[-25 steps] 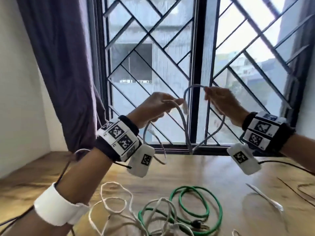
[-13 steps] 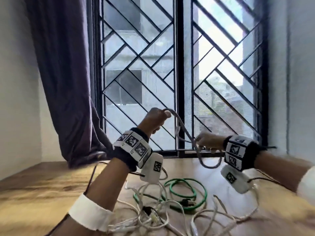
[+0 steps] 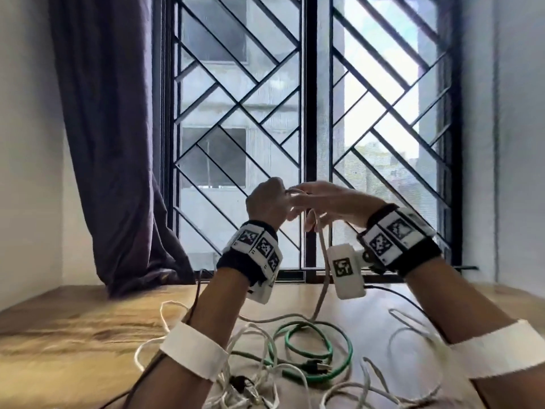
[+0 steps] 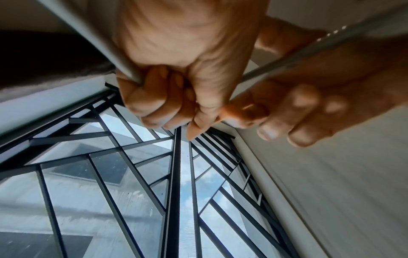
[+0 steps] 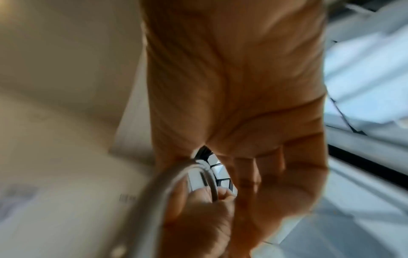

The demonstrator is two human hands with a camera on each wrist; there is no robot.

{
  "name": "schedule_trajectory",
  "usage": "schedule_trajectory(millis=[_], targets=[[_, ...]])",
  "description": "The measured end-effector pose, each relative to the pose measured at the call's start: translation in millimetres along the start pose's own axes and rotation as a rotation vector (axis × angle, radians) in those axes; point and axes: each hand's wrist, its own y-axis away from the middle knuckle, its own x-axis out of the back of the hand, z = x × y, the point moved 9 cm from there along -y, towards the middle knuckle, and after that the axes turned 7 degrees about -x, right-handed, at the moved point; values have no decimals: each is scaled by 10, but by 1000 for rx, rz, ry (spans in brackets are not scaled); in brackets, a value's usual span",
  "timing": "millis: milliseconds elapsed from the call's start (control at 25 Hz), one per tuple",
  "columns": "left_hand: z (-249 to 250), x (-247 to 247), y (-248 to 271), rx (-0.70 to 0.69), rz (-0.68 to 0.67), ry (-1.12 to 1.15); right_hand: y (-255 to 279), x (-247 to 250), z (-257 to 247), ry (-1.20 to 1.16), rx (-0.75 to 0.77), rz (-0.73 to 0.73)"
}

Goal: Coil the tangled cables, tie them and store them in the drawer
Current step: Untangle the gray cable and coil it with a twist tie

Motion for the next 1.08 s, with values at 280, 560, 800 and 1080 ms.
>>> schedule_trajectory(millis=[280, 560, 800, 1080], targets=[[-427, -401, 107, 212, -377, 740, -391, 698, 525, 39, 75, 693], [-980, -228, 175, 116, -489, 970, -205, 1176, 1289, 128, -176, 1022], [-811, -197, 80, 139, -263, 1235, -515, 462, 696, 440, 60, 789], [-406, -301, 167, 90, -466, 1254, -286, 211, 144, 360, 620, 935]])
